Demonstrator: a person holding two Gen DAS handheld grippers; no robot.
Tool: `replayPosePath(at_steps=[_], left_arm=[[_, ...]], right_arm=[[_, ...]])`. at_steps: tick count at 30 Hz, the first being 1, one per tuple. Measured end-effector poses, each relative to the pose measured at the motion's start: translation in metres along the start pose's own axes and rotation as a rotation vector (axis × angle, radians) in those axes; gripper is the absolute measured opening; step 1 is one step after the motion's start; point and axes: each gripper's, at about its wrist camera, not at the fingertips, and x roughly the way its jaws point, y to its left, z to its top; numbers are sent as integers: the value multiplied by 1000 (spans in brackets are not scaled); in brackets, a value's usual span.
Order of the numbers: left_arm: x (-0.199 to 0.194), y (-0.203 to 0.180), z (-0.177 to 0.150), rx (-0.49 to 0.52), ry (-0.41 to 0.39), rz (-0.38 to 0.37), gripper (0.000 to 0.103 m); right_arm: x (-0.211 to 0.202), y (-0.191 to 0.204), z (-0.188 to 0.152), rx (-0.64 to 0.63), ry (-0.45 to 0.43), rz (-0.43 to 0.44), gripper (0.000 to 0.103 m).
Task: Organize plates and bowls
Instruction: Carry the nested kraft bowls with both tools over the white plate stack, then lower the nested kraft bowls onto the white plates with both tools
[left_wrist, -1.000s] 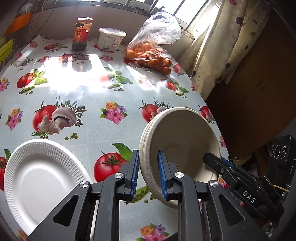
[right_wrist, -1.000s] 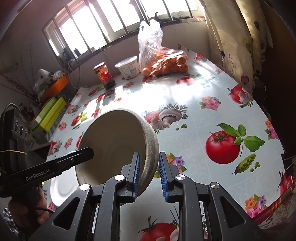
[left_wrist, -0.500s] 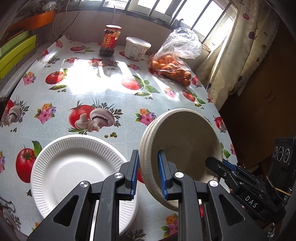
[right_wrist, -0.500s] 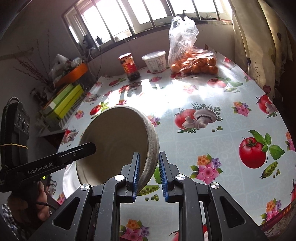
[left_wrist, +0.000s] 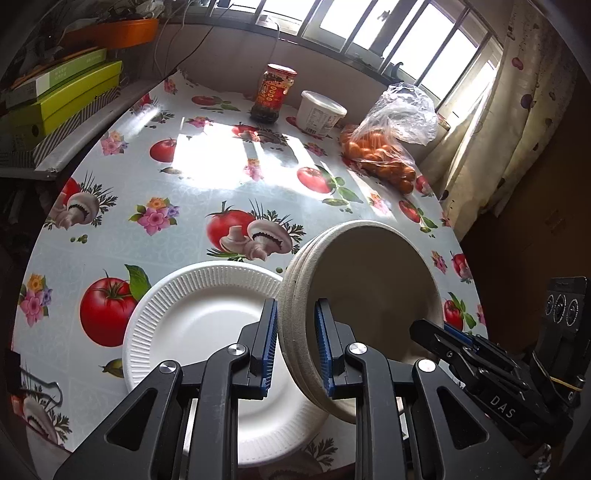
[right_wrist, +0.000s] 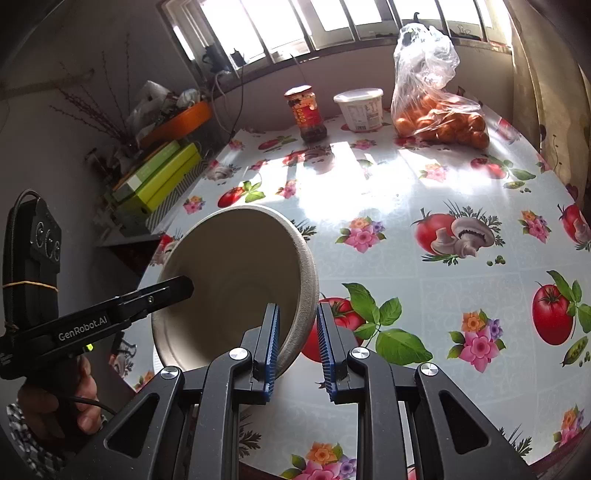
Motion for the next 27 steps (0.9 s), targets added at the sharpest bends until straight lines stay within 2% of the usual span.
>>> replayPosePath(at_steps=[13,27], left_arm=[[-20,47,-7,-91,-22,68,21],[-19,67,-17,-135,-2,90,21]], right_arm=[[38,35,2,-55,97,88,20],[55,44,-1,-52,157,125,20]])
